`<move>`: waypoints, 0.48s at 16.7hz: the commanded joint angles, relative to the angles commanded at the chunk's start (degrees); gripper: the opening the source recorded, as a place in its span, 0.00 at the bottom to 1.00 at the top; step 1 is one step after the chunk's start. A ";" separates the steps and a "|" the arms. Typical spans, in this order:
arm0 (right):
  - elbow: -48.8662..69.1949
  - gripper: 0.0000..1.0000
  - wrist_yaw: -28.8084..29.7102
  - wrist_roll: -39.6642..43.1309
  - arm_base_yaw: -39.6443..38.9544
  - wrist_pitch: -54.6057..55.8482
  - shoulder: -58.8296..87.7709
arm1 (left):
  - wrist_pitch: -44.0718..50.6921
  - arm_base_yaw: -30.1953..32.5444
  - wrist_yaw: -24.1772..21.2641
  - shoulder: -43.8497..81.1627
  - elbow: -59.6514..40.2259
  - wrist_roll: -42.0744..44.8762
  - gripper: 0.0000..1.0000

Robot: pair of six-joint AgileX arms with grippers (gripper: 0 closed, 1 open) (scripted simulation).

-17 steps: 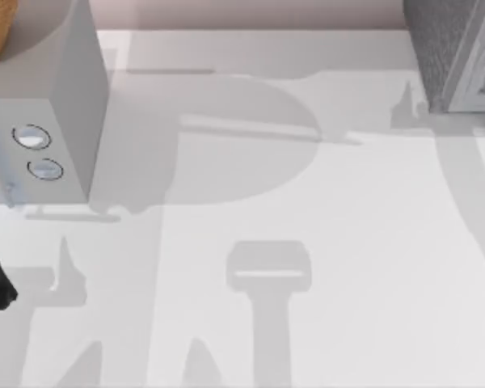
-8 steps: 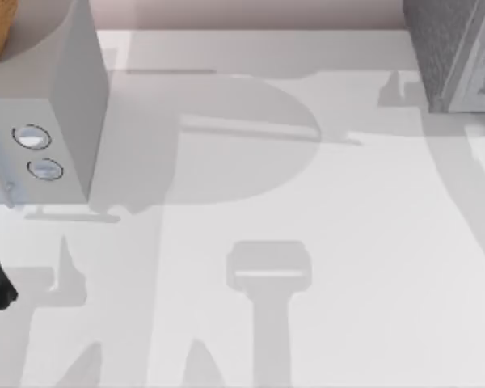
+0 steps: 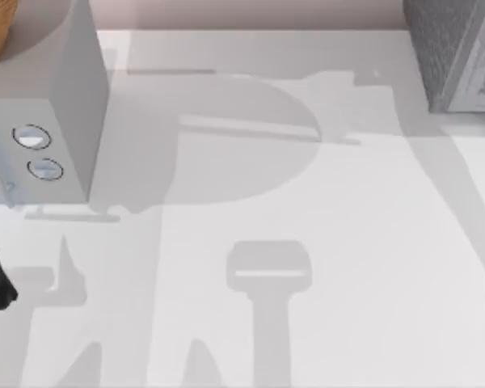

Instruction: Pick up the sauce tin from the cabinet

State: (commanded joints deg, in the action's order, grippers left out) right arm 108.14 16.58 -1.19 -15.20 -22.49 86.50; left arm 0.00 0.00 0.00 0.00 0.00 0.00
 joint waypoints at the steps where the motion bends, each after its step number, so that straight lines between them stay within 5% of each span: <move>1: 1.33 1.00 0.85 -0.05 -0.80 0.33 1.51 | 0.00 0.00 0.00 0.00 0.00 0.00 1.00; 8: 3.19 1.00 1.24 -0.11 -1.10 0.45 3.59 | 0.00 0.00 0.00 0.00 0.00 0.00 1.00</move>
State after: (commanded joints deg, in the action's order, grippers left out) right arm 111.33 17.82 -1.30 -16.30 -22.04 90.10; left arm 0.00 0.00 0.00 0.00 0.00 0.00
